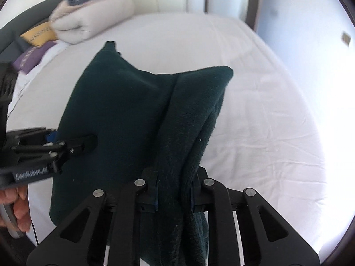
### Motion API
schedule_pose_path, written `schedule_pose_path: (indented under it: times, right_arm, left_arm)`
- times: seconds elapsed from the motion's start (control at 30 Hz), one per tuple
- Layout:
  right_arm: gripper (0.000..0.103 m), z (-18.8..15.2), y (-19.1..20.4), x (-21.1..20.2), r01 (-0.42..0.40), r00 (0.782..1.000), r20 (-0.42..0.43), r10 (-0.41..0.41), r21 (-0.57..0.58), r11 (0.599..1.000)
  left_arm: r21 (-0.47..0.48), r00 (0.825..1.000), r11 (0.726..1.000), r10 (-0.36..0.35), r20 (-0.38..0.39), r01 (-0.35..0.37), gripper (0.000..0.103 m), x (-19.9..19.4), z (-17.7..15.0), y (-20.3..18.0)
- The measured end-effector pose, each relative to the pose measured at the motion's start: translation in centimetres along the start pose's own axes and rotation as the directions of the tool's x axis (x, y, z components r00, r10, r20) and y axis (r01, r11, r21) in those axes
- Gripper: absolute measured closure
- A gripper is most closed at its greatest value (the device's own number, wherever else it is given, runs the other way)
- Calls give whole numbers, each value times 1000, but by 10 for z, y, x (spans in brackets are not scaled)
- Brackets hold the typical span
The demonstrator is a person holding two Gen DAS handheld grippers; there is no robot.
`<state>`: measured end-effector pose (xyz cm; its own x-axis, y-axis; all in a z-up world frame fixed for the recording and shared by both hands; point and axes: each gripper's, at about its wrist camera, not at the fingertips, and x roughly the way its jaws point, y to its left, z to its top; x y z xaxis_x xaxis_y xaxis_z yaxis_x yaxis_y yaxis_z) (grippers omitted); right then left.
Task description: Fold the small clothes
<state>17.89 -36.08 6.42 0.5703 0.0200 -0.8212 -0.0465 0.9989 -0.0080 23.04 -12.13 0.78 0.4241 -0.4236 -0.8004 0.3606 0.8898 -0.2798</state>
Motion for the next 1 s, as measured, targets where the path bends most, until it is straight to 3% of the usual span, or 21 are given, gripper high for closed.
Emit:
schedule_pose_path:
  times: [0.2, 0.33, 0.43, 0.53, 0.6, 0.67, 0.77, 0.83, 0.9, 1.0]
  right_arm:
    - [86, -50, 64, -78, -92, 994, 58, 95, -49, 995]
    - [86, -87, 107, -99, -176, 983, 44, 179, -64, 982]
    - [86, -106, 136, -84, -230, 973, -3, 230, -49, 972]
    - [86, -125, 147, -47, -279, 959, -54, 278, -9, 960]
    - [85, -133, 154, -1, -281, 953, -107, 282, 26, 959]
    - [82, -152, 143, 44, -271, 942, -166, 291, 135, 953]
    - [74, -171, 116, 65, -366, 906, -107, 409, 285, 886]
    - [72, -177, 110, 69, -396, 893, -85, 442, 320, 861]
    - [67, -182, 110, 66, -403, 888, -81, 453, 339, 850]
    - [67, -176, 106, 55, -371, 907, -50, 418, 374, 850]
  left_arm:
    - [33, 998, 999, 40, 44, -42, 62, -90, -62, 15]
    - [10, 997, 998, 65, 31, -66, 62, -116, -106, 38]
    - [-49, 997, 996, 74, -3, -74, 61, -115, -136, 69]
    - [-75, 995, 993, 86, -54, -90, 60, -87, -157, 94]
    - [-103, 992, 991, 71, -109, -82, 59, -57, -167, 112]
    - [-156, 994, 986, 43, -103, -59, 48, -40, -176, 128]
    - [-221, 997, 975, -19, -70, 3, 42, -36, -180, 141]
    - [-200, 998, 980, -10, -62, -3, 36, -39, -183, 142]
    - [-203, 998, 979, 2, -58, -14, 32, -39, -180, 151]
    - [-223, 999, 974, 42, -28, -47, 33, -52, -176, 143]
